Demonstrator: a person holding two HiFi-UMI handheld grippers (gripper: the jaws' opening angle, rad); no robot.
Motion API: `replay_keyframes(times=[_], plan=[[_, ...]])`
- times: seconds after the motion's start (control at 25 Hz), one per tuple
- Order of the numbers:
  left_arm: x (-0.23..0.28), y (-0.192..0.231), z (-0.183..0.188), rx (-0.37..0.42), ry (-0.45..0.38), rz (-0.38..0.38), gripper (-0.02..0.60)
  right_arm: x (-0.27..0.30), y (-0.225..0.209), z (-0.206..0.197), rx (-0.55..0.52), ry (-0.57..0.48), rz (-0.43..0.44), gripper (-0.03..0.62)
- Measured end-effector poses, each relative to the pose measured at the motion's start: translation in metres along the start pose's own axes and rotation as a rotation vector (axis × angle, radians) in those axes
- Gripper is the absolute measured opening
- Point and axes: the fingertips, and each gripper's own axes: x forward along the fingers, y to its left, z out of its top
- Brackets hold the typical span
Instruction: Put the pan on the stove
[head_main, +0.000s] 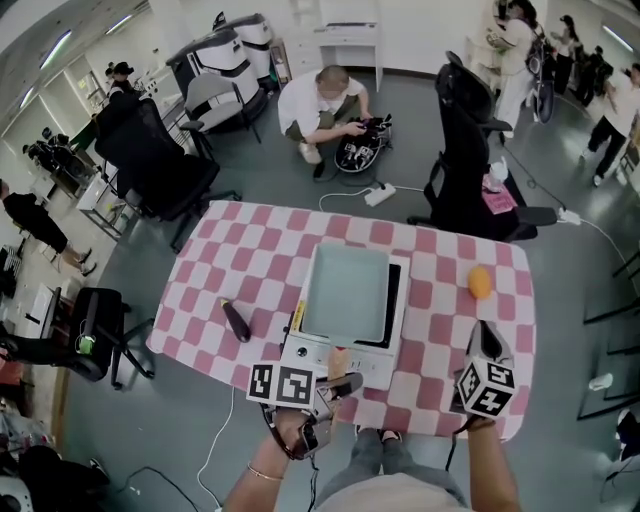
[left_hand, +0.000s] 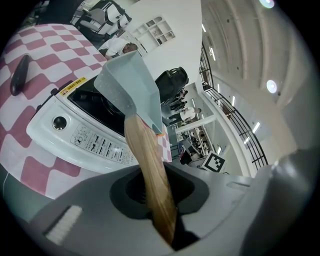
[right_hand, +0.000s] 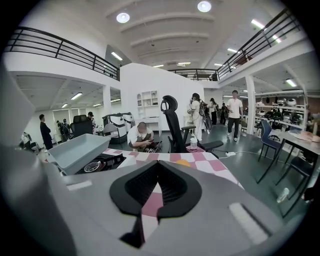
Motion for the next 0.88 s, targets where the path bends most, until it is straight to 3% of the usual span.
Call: replay_keyframes(times=[0.88], plan=[[0.016, 0.023, 0.001, 0.015, 0.064, 0.012, 0.052, 0.007, -0.001, -0.039, -0.018, 0.098, 0.003, 0.009]])
